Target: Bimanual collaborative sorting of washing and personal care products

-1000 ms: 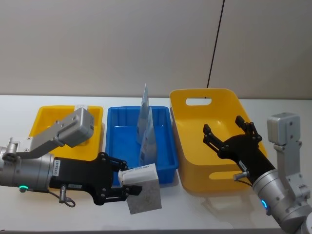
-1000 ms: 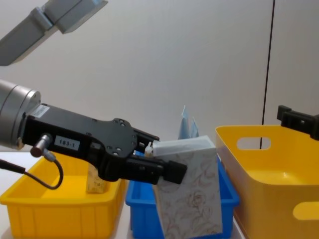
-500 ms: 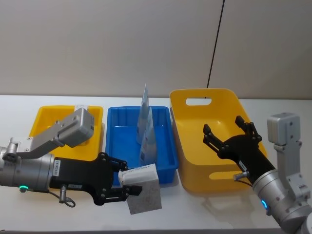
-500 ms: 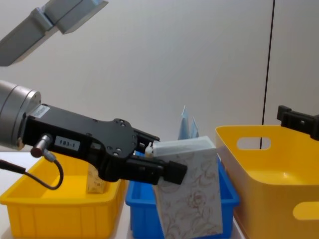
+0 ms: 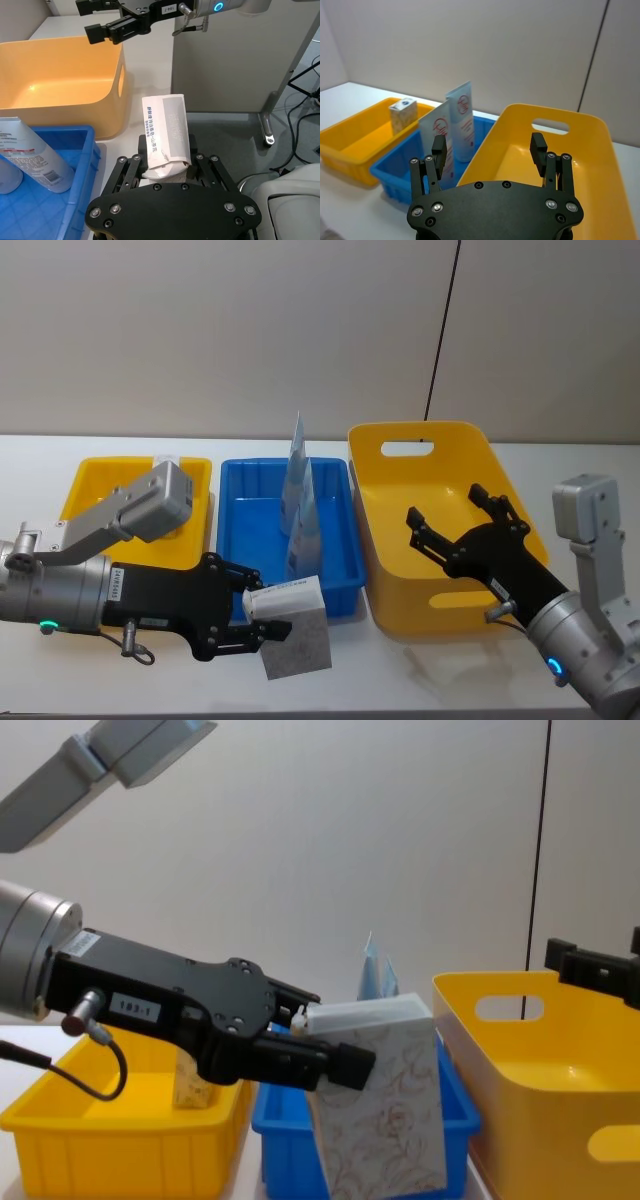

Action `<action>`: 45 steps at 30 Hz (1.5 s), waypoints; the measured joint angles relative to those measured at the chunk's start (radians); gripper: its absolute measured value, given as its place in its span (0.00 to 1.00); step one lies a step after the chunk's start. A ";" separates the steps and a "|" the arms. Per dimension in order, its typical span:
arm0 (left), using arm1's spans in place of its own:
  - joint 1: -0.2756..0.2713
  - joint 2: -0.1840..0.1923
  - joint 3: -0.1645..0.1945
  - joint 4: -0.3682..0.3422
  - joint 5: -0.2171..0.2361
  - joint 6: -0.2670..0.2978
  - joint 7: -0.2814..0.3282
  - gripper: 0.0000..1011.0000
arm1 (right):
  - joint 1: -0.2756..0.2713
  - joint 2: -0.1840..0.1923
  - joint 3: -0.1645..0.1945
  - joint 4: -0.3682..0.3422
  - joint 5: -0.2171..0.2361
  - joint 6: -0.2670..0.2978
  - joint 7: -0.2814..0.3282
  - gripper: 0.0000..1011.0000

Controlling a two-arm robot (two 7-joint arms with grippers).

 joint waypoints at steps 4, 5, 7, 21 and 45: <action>0.000 0.000 0.000 0.000 0.000 0.000 0.000 0.37 | -0.001 0.025 0.004 -0.003 0.022 0.003 0.050 0.99; 0.000 0.000 0.000 0.000 0.000 0.000 0.000 0.37 | -0.001 0.029 0.004 -0.003 0.026 0.003 0.059 0.99; 0.000 0.000 0.000 0.000 0.000 0.000 0.000 0.37 | -0.001 0.047 0.006 -0.004 0.040 0.005 0.090 0.99; 0.000 0.000 0.000 0.000 0.000 0.000 0.000 0.37 | 0.008 0.160 0.005 -0.005 0.114 0.002 0.293 0.99; 0.000 0.000 0.000 0.000 0.000 0.000 0.000 0.37 | 0.075 0.323 -0.072 0.041 0.123 -0.126 0.623 0.99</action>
